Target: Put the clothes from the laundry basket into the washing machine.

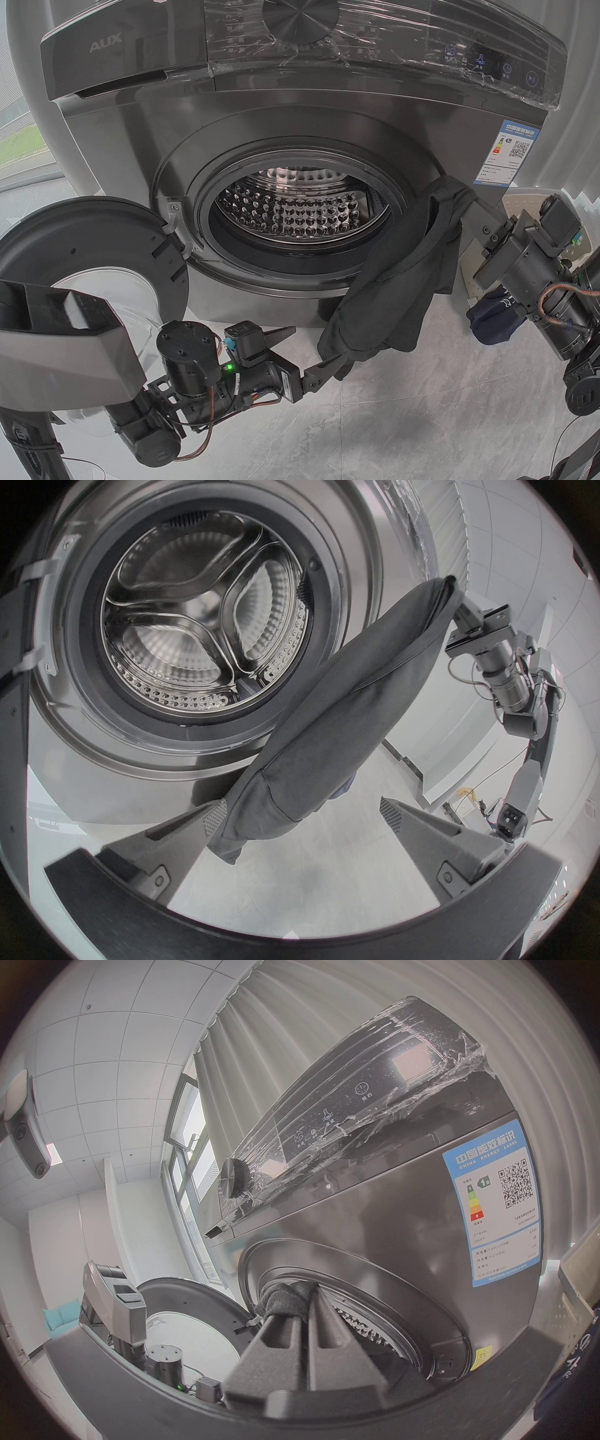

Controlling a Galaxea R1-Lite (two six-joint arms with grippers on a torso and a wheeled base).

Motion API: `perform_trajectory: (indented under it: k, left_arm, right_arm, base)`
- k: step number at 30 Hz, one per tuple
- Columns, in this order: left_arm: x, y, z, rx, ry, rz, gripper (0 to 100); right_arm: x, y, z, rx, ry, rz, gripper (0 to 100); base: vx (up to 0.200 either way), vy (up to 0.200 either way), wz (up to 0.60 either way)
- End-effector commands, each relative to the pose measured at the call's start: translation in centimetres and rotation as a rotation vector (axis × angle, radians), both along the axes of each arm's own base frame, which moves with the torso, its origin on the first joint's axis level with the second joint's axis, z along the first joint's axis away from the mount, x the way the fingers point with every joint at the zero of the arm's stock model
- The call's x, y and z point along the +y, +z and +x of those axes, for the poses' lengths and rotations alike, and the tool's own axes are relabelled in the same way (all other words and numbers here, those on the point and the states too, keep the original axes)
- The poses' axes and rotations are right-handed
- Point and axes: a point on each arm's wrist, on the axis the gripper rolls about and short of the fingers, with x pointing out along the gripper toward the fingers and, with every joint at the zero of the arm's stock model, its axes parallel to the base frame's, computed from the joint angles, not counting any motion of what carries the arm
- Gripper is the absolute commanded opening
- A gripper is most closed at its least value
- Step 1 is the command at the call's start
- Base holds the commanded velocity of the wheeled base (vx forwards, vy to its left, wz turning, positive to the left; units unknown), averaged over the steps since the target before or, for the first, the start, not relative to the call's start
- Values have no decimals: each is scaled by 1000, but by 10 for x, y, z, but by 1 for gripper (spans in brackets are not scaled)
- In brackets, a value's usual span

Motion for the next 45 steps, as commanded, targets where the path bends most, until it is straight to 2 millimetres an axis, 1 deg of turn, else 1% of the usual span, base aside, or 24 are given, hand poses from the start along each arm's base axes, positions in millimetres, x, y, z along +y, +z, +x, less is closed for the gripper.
perform_trajectory:
  k: [1,8,14,17,20,22,25,28,29,30,31,32,33,34,38,43,45]
  left_arm:
    - [-10,-20,15,23,7,18,100]
    - [-23,-22,22,5,-13,1,100]
    - [-43,-35,32,-28,-42,10,100]
    - [-53,-34,32,-46,-66,-7,100]
    - [-65,-28,30,-66,-96,-32,100]
    - [-72,-26,26,-75,-119,-44,100]
    - [-78,-25,19,-73,-143,-46,100]
    - [-85,-26,8,-67,-175,-44,100]
    - [-85,-26,8,-67,-175,-44,100]
    - [-89,-25,1,-67,-197,-45,100]
    - [-89,-25,1,-67,-197,-45,100]
    - [-95,-24,-7,-68,-223,-48,100]
    - [-95,-24,-7,-68,-223,-48,100]
    - [-100,-24,-12,-70,-243,-49,100]
    - [-107,-24,-23,-69,-278,-48,100]
    - [-109,-24,-27,-69,-290,-48,100]
    - [-109,-27,-26,-64,-286,-40,100]
  right_arm:
    - [3,0,-1,-2,13,2,0]
    - [5,-2,-1,5,19,-2,0]
    - [11,-5,-5,18,41,-6,0]
    - [10,-5,-4,18,39,-7,0]
    - [11,-8,-1,27,34,-14,0]
    - [13,-11,1,34,31,-20,0]
    - [14,-15,4,47,30,-28,0]
    - [14,-15,5,47,28,-26,0]
    - [14,-15,5,47,28,-26,0]
    - [13,-14,7,45,22,-24,0]
    - [13,-14,7,45,22,-24,0]
    - [11,-14,8,45,11,-24,0]
    - [11,-14,8,45,11,-24,0]
    - [9,-14,10,45,2,-24,0]
    - [7,-13,12,53,-3,-9,0]
    - [3,-12,17,52,-27,-1,0]
    - [1,-13,21,54,-40,-3,0]
  base:
    - [0,0,0]
    - [0,0,0]
    - [0,0,0]
    - [0,0,0]
    - [0,0,0]
    - [0,0,0]
    - [0,0,0]
    - [0,0,0]
    - [0,0,0]
    - [0,0,0]
    - [0,0,0]
    - [0,0,0]
    - [0,0,0]
    - [0,0,0]
    - [0,0,0]
    - [0,0,0]
    - [0,0,0]
